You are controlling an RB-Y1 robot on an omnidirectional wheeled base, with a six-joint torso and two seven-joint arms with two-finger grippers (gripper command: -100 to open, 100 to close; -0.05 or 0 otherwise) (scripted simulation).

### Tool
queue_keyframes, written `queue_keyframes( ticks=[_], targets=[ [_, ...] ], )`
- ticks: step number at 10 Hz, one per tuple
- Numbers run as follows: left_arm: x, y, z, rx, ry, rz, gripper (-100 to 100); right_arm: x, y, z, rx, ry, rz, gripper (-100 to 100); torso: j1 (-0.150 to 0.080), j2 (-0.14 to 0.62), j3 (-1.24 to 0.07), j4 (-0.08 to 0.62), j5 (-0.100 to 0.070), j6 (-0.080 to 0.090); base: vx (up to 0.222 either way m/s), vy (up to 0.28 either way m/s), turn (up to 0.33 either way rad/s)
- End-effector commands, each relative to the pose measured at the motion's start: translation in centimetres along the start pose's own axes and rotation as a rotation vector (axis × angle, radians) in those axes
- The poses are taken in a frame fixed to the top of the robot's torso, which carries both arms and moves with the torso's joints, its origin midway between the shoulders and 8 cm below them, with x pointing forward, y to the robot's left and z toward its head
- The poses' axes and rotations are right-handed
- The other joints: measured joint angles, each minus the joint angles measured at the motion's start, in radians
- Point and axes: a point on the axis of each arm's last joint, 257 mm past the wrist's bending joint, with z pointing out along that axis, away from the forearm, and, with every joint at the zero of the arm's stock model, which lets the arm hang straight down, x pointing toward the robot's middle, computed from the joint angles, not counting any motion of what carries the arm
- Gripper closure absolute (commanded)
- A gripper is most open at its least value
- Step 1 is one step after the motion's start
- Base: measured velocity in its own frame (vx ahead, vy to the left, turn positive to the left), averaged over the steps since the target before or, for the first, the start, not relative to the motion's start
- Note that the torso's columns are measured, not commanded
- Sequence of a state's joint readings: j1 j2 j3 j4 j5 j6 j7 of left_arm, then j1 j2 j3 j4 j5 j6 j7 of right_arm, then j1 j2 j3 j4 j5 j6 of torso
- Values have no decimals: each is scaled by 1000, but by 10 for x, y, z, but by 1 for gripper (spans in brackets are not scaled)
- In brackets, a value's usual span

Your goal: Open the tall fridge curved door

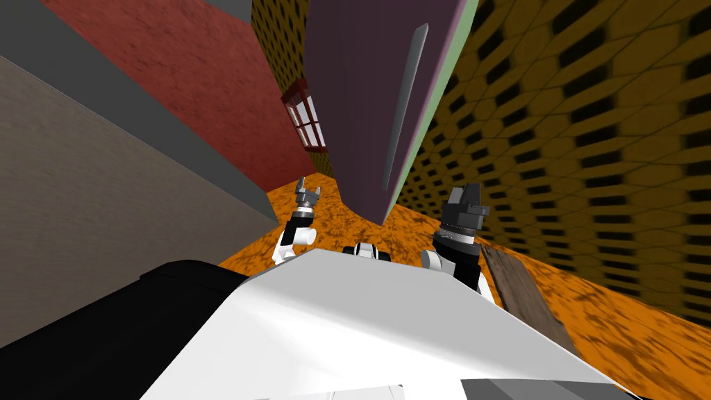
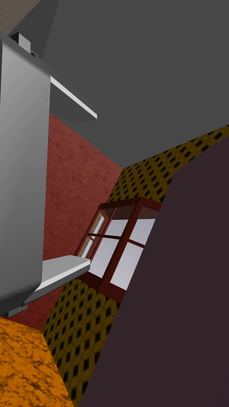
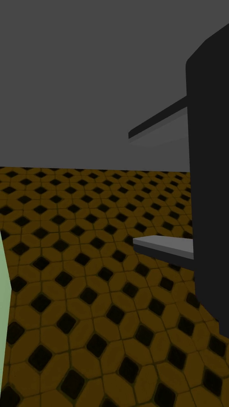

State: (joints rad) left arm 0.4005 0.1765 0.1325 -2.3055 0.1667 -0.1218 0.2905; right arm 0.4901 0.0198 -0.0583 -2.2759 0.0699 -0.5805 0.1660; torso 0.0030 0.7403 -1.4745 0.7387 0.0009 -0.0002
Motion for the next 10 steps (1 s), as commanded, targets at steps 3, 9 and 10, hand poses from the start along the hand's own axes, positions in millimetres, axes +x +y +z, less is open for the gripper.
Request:
queue_keyframes(
  ticks=[3, 9, 10],
  targets=[
    [-16, -6, 9, -40, -33, -105, -100, 0, 0, 0, 0, 0, 0, 0, -2, -1, -1, 0, -1, 0, 91, -150, 107],
    [-33, -7, 16, -101, -75, -245, -100, 0, 0, 0, 0, 0, 0, 0, -3, -1, 0, 0, -1, 0, 108, -168, 108],
    [-34, -4, 15, -112, -79, -245, -100, 0, 0, 0, 0, 0, 0, 0, -8, -2, -2, -1, -2, 0, 92, -172, 71]
  ],
)
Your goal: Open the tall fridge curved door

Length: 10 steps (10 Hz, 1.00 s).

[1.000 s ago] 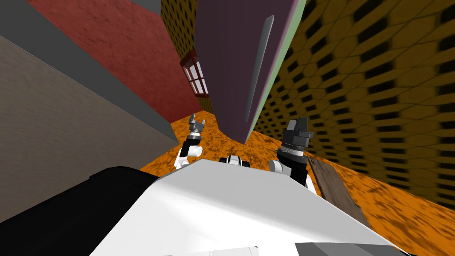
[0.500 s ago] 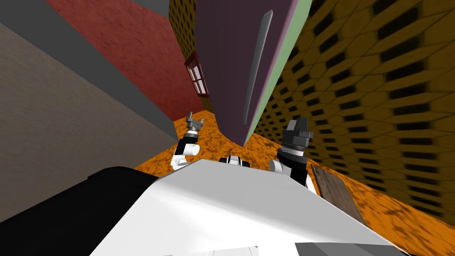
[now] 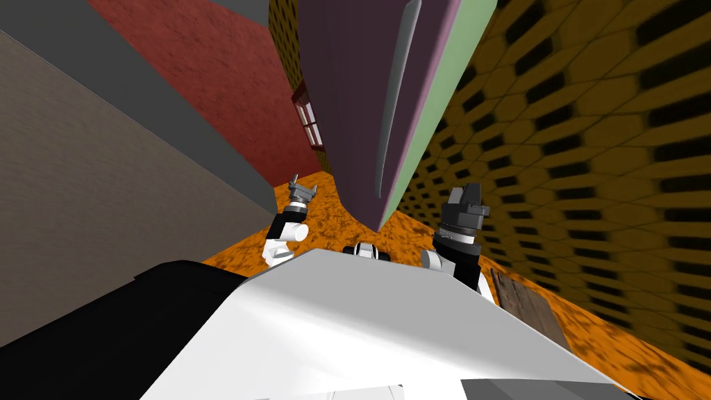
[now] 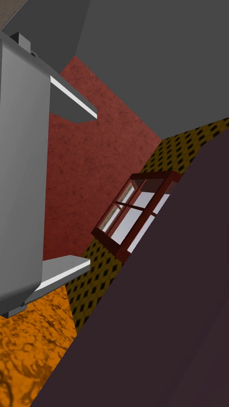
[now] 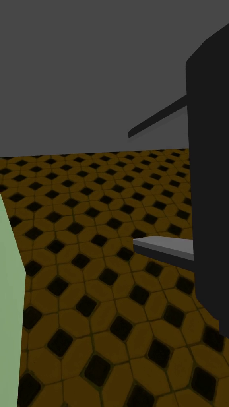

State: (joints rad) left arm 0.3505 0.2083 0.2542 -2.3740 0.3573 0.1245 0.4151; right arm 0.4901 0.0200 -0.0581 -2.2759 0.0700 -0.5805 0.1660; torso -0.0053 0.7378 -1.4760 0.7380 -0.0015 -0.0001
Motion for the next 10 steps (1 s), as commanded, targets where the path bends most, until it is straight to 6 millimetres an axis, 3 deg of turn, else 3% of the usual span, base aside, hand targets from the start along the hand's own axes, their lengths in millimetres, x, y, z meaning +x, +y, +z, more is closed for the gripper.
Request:
queue_keyframes(
  ticks=[1, 10],
  targets=[
    [-9, 3, 2, -40, -24, -62, -100, 0, 0, 0, 0, 0, 0, 0, 5, 0, 0, 0, 1, 1, 113, -147, 101],
    [-36, 12, 6, -156, -101, -295, -100, 0, 0, 0, 0, 0, 0, 0, 5, -1, -1, 0, 1, 0, 93, -181, 114]
  ],
)
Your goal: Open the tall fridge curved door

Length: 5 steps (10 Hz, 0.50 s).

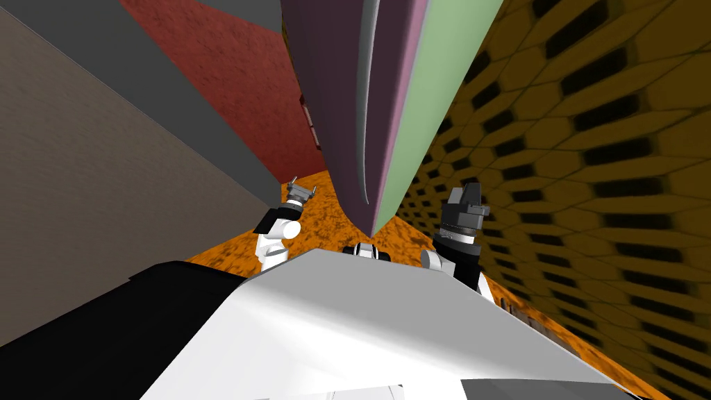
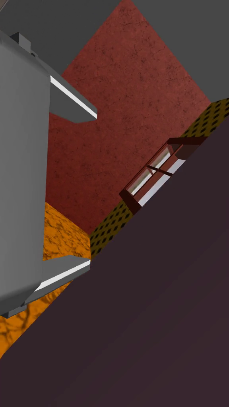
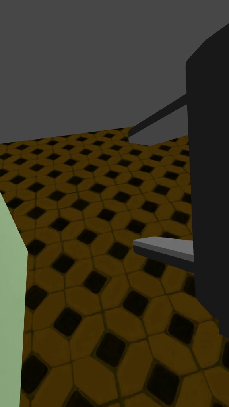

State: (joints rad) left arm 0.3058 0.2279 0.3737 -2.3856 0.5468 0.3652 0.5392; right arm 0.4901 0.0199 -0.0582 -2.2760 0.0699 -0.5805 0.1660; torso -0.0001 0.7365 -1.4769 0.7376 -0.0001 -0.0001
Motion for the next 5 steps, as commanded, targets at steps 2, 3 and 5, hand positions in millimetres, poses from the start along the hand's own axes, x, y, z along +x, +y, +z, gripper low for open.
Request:
queue_keyframes(
  ticks=[2, 3, 5],
  targets=[
    [-10, 5, 2, -57, -32, -98, -100, 0, 0, 0, 0, 0, 0, 0, 3, 2, 1, 0, 1, 0, 73, -161, 80],
    [-11, 6, 2, -63, -36, -98, -100, 0, 0, 0, 0, 0, 0, 0, 2, 4, 3, 1, 1, 0, 36, -135, 54],
    [-15, 6, 2, -97, -50, -168, -100, 0, 0, 0, 0, 0, 0, 0, 0, 3, 2, 1, 0, 0, 64, -186, 126]
  ],
)
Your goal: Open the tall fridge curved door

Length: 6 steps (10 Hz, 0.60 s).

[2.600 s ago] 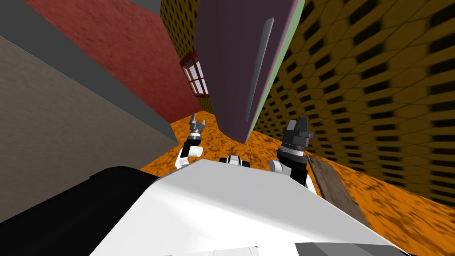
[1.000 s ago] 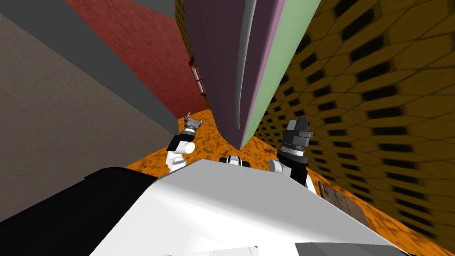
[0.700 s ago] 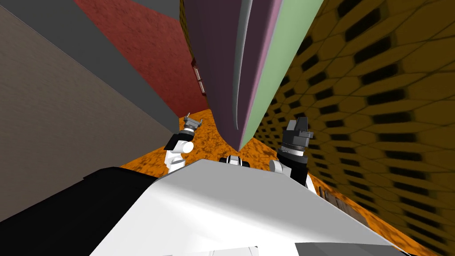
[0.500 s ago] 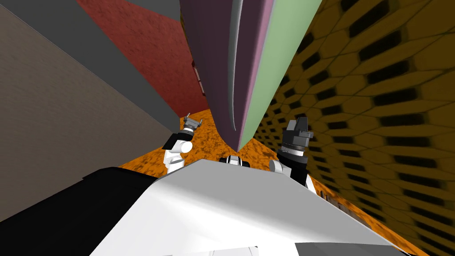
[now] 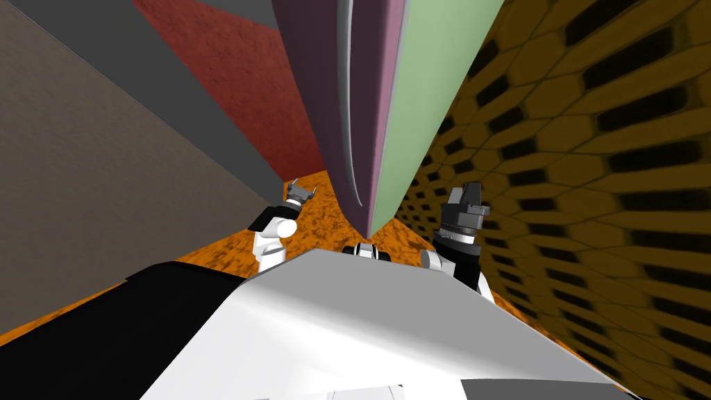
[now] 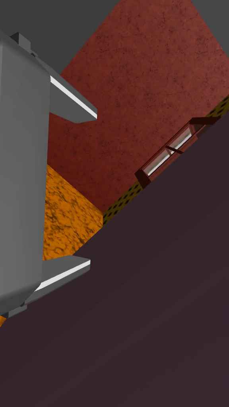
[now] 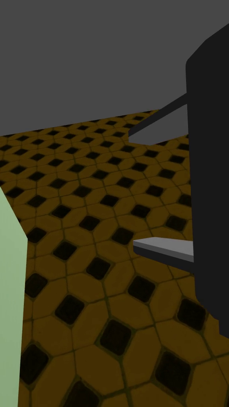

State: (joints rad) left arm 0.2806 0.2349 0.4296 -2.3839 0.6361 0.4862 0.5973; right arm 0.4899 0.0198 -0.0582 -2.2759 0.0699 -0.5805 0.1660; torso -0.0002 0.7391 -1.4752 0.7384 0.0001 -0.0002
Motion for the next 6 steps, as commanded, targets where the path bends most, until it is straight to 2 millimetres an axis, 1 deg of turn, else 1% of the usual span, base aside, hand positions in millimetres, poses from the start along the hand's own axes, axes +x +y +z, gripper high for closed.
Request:
queue_keyframes(
  ticks=[1, 3, 4, 6],
  targets=[
    [-4, 2, 0, -35, -16, -54, -100, 0, 0, 0, 0, 0, 0, 0, -4, -3, -2, -1, -1, 0, 77, -174, 73],
    [-4, 2, 0, -70, -23, -114, -100, 0, 0, 0, 0, 0, 0, 0, 0, -3, -2, -1, 0, 0, 71, -211, 118],
    [-5, 3, 0, -76, -27, -113, -100, 0, 0, 0, 0, 0, 0, 0, -2, -1, -1, 0, -1, 0, 54, -161, 65],
    [0, 3, -2, -112, -27, -157, -100, 0, 0, 0, 0, 0, 0, 0, 5, -1, 0, 0, 1, 0, 69, -151, 109]
  ],
)
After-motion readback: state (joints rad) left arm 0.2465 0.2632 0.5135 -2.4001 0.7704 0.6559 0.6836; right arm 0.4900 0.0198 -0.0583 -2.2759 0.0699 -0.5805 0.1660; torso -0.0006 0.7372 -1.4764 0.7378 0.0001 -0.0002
